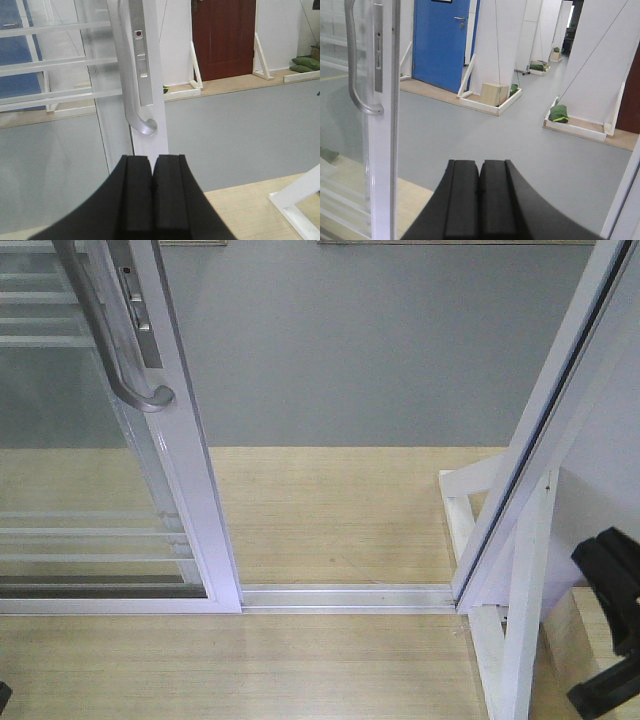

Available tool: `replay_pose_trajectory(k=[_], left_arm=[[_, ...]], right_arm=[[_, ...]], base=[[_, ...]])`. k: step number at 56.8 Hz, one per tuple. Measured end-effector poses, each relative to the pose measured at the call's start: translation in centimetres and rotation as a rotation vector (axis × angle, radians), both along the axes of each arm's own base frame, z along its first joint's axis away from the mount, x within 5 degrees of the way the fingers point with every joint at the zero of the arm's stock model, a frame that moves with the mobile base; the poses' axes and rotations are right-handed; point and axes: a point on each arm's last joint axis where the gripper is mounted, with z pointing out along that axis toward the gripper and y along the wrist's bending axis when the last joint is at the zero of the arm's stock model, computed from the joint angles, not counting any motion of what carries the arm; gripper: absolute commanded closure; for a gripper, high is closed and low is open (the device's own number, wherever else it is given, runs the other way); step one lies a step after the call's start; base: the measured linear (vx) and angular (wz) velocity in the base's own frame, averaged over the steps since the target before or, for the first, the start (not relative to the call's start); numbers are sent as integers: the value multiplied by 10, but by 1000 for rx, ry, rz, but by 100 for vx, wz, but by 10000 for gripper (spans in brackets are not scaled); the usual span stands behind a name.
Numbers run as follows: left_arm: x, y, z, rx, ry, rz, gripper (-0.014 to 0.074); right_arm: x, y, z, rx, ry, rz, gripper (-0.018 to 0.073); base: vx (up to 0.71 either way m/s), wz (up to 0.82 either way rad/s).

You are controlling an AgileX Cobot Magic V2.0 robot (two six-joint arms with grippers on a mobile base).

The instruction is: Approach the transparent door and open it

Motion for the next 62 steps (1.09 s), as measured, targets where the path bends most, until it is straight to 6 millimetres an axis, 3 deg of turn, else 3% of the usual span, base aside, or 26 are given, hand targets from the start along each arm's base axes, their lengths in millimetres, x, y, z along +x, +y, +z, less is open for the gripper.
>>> replay_pose_trajectory(k=[6,21,62], left_arm=[[0,0,0,0,1,0,594],[0,0,0,-1,1,0,594],[0,0,0,-1,1,0,594]], right_arm=[[-5,-6,-8,60,3,-56,564],[-10,-18,-5,112,-51,-223,564],[-10,-18,-6,114,-45,-231,564]], base=[[0,0],[0,0],[0,0]])
